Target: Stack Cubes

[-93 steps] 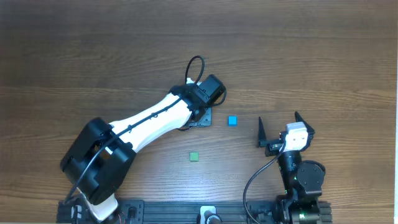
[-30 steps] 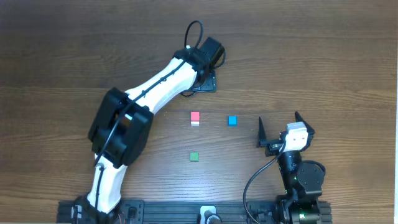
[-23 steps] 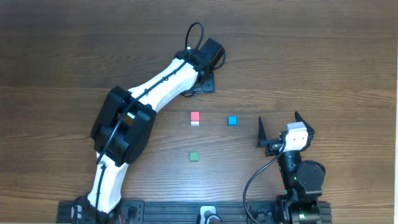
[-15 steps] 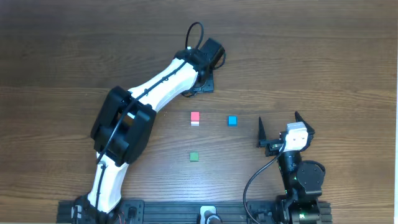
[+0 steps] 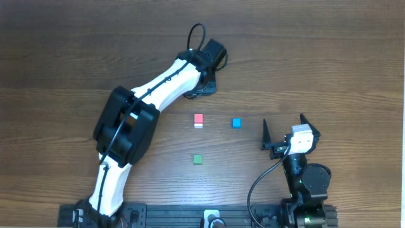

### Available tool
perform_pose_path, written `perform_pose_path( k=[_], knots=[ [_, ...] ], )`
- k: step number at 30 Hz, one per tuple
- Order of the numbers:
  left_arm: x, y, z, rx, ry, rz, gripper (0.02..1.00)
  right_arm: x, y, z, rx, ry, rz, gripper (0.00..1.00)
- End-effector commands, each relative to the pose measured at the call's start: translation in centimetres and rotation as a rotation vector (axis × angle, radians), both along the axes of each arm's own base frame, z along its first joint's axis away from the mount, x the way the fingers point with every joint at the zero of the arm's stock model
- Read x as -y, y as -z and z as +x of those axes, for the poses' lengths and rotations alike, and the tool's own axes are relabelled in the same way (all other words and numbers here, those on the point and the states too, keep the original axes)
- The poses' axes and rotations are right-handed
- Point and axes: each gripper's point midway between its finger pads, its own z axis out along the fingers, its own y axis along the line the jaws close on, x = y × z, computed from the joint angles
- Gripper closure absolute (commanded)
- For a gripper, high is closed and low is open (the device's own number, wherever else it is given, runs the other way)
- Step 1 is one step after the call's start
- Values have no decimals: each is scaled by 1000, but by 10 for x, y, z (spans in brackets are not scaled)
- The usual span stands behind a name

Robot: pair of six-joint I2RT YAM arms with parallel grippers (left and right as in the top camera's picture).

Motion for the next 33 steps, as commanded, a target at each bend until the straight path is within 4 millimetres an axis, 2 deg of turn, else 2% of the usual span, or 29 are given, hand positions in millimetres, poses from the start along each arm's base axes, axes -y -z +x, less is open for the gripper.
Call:
perform_pose_path(
  k=[1,9,12,15,16,19,20,24,28,30,33],
  knots=[
    [-4,6,3,-16,-5,0,739,0,2,0,1,-2,0,9],
    [-3,6,1,-24,-2,-8,805,0,2,0,1,-3,0,7],
    [0,-1,-2,-21,5,-14,825,0,2,0,1,-3,0,7],
    [7,-21,-4,9,21,-33,844,0,2,0,1,-2,0,7],
    [11,-31,-5,26,29,-46,879,0,2,0,1,-3,0,9],
    [19,-64,-11,76,41,-70,906,0,2,0,1,-2,0,9],
    [19,-81,-18,96,31,-66,917,0,2,0,1,-3,0,7],
    [17,-106,-43,89,26,-59,943,0,2,0,1,-3,0,9],
    [15,-109,-62,77,25,-51,958,0,2,0,1,-3,0,9],
    [9,-98,-77,52,7,-32,965,0,2,0,1,-2,0,9],
    [3,-84,-88,23,-8,-14,972,0,2,0,1,-3,0,7]
  ],
)
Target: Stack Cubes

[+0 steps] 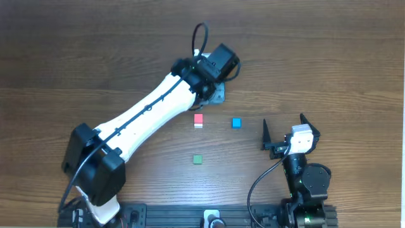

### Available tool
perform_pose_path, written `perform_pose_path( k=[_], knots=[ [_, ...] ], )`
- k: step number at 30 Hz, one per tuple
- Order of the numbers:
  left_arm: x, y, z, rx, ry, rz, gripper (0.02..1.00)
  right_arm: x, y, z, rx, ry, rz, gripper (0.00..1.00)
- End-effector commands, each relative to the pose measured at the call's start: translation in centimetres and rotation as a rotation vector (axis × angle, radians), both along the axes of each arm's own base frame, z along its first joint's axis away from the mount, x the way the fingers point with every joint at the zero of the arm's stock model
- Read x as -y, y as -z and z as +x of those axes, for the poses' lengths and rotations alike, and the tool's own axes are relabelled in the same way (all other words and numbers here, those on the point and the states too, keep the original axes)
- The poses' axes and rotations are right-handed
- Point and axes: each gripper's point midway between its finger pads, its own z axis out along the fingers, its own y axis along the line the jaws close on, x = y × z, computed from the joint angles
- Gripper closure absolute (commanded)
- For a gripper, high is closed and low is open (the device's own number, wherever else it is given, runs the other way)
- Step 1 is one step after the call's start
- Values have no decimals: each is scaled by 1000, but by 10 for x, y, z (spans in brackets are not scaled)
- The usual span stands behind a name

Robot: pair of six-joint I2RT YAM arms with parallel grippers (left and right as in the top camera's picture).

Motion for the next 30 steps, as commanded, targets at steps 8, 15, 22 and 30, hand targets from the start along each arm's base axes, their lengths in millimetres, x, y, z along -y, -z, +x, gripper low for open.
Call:
perform_pose_path(
  k=[8,15,22,30],
  knots=[
    [-20,48,-33,-79,-42,79,978,0,2,0,1,-3,-1,7],
    [-17,53,-42,-106,-32,73,978,0,2,0,1,-3,-1,7],
    [-20,57,-45,-116,-34,84,976,0,2,0,1,-3,-1,9],
    [-20,57,-45,-119,-33,81,976,0,2,0,1,-3,-1,7]
  ],
)
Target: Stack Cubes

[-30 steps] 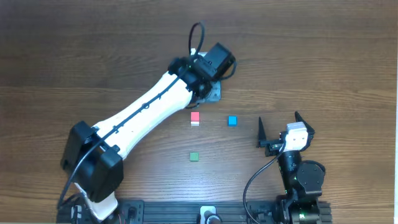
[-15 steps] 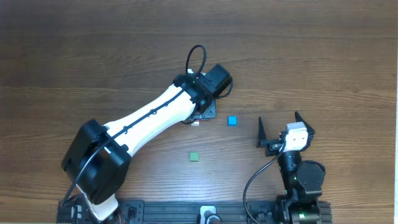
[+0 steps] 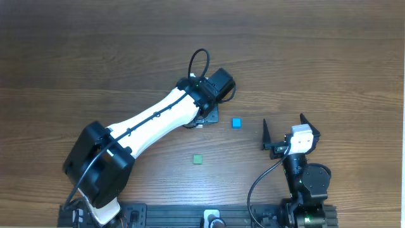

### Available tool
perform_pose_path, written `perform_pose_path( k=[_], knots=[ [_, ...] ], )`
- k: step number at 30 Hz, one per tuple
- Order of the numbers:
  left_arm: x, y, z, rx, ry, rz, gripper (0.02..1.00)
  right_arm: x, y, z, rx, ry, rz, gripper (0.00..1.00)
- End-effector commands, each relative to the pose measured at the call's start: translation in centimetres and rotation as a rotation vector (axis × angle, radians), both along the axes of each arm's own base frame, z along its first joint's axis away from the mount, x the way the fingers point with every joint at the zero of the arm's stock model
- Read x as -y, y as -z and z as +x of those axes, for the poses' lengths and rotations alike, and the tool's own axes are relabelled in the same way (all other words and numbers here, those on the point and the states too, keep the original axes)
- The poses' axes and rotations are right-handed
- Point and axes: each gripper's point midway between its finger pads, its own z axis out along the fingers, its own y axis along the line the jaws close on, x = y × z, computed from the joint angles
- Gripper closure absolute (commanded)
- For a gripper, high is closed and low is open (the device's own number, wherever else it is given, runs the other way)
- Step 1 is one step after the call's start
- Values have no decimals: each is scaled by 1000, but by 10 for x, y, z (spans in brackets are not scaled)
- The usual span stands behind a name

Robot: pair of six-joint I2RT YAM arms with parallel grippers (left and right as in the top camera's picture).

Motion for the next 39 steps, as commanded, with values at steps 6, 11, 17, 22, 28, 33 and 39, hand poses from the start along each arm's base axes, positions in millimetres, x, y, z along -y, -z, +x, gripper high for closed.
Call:
perform_pose_path(
  k=[6,11,17,22,28,33,39],
  knots=[
    [1,0,-7,-21,-11,-14,976,0,2,0,1,-3,0,9],
    [1,0,-7,-20,-11,-14,976,0,2,0,1,-3,0,7],
    [1,0,-7,-21,-11,-14,974,0,2,0,1,-3,0,7],
    [0,1,-7,-23,-12,-11,976,0,2,0,1,-3,0,7],
    [-1,3,-6,-27,-14,-6,967,0,2,0,1,-2,0,9],
    [-3,4,-5,-29,-21,-5,969,0,2,0,1,-3,0,7],
    [-4,5,-6,-32,-21,-2,965,0,2,0,1,-3,0,9]
  ],
)
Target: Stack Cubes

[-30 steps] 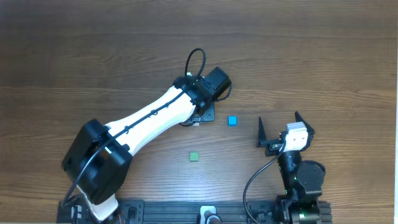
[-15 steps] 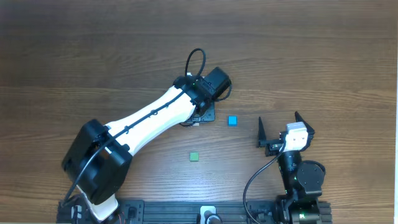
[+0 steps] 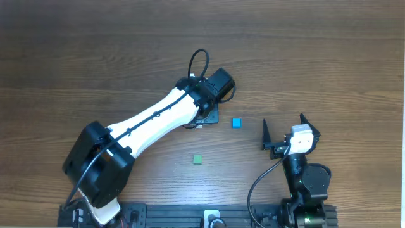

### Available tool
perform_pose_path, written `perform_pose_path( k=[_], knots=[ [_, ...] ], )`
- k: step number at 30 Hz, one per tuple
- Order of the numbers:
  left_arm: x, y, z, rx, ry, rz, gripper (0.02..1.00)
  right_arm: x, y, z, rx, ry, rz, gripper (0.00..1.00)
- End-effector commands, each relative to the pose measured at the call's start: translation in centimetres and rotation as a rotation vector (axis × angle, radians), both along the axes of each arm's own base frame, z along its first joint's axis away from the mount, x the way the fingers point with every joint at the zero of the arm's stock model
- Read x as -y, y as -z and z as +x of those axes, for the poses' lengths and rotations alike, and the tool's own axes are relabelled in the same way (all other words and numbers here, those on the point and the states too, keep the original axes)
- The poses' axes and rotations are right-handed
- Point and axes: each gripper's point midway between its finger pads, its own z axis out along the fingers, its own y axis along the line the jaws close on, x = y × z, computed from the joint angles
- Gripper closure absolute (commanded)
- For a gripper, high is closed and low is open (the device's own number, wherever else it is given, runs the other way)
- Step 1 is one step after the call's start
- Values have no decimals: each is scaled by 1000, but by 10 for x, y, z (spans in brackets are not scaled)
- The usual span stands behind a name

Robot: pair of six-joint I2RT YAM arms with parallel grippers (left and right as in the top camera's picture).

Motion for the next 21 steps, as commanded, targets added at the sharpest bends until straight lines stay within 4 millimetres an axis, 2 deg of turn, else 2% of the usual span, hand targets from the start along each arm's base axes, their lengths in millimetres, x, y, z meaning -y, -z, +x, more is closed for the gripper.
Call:
perform_pose_path(
  k=[1,15,21],
  knots=[
    [-5,5,-4,-20,-23,8,965,0,2,0,1,-3,0,14],
    [-7,8,-5,-24,-25,12,945,0,2,0,1,-3,0,7],
    [-7,8,-5,-24,-25,12,755,0,2,0,1,-3,0,16]
  ],
)
